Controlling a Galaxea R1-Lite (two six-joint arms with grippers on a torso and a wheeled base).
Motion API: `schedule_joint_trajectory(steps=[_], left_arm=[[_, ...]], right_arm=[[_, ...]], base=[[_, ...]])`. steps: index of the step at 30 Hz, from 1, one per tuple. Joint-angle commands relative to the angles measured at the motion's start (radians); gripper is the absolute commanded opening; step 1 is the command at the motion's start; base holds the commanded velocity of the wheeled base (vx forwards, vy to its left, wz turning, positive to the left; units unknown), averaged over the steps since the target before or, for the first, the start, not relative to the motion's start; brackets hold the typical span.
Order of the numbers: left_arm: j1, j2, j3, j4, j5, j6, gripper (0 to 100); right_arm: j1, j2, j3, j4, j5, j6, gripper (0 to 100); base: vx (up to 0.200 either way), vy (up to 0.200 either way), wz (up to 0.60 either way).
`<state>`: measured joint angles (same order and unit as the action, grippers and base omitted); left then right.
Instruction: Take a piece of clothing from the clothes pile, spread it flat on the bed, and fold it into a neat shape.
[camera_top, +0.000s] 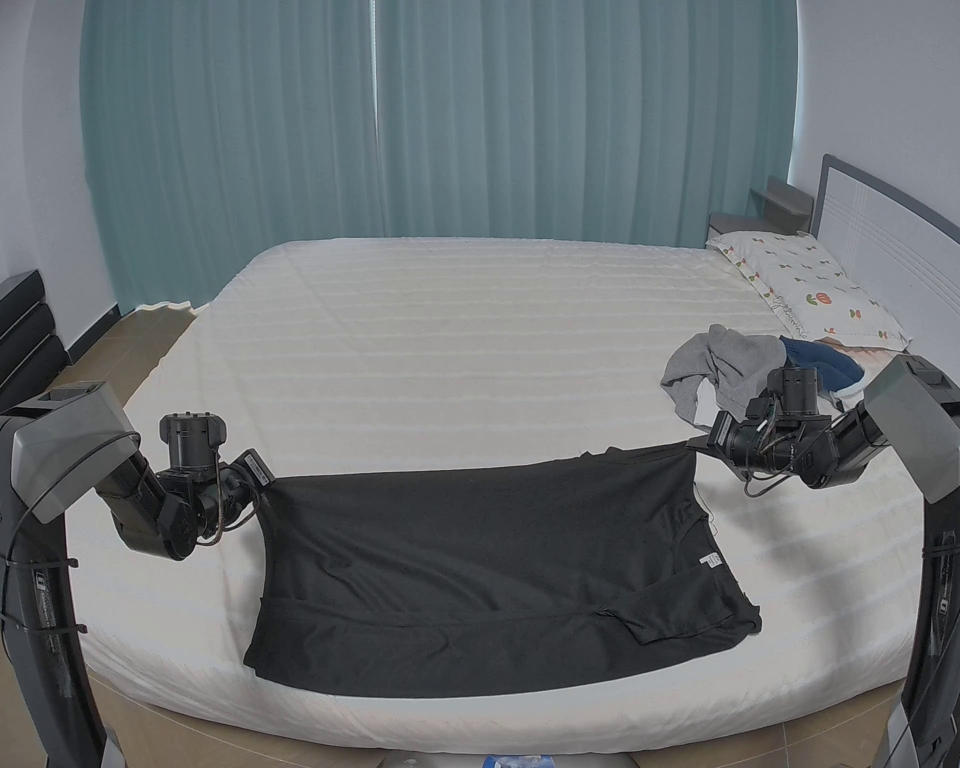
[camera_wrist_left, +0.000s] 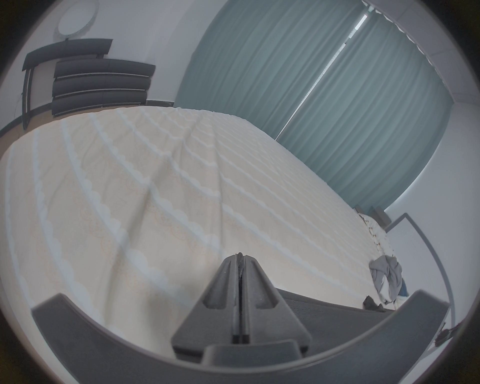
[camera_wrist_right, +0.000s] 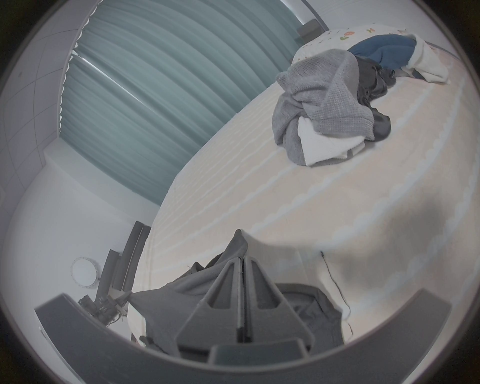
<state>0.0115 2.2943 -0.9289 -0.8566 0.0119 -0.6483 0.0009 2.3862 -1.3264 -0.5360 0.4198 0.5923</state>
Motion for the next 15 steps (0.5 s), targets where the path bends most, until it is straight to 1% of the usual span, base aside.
schedule_joint_trajectory(steps=[1,7,9,15], left_arm=[[-0.001,-0.024,0.053,-0.001,-0.003,0.055,0],[-0.007,-0.05,0.114,-0.007,-0.013,0.131,0],[-0.007,-0.058,0.134,-0.007,-0.017,0.16,0],[-0.01,-0.056,0.22,-0.007,-0.018,0.312,0]], right_arm=[[-0.025,-0.079,0.108,0.002,0.05,-0.04,0],[-0.041,-0.142,0.245,0.002,0.109,-0.101,0],[-0.044,-0.154,0.285,0.002,0.119,-0.132,0],[-0.048,-0.162,0.374,0.011,0.122,-0.217,0]], base=[[0.0,0.0,0.0],[0.0,0.0,0.0],[0.0,0.0,0.0],[0.0,0.0,0.0]])
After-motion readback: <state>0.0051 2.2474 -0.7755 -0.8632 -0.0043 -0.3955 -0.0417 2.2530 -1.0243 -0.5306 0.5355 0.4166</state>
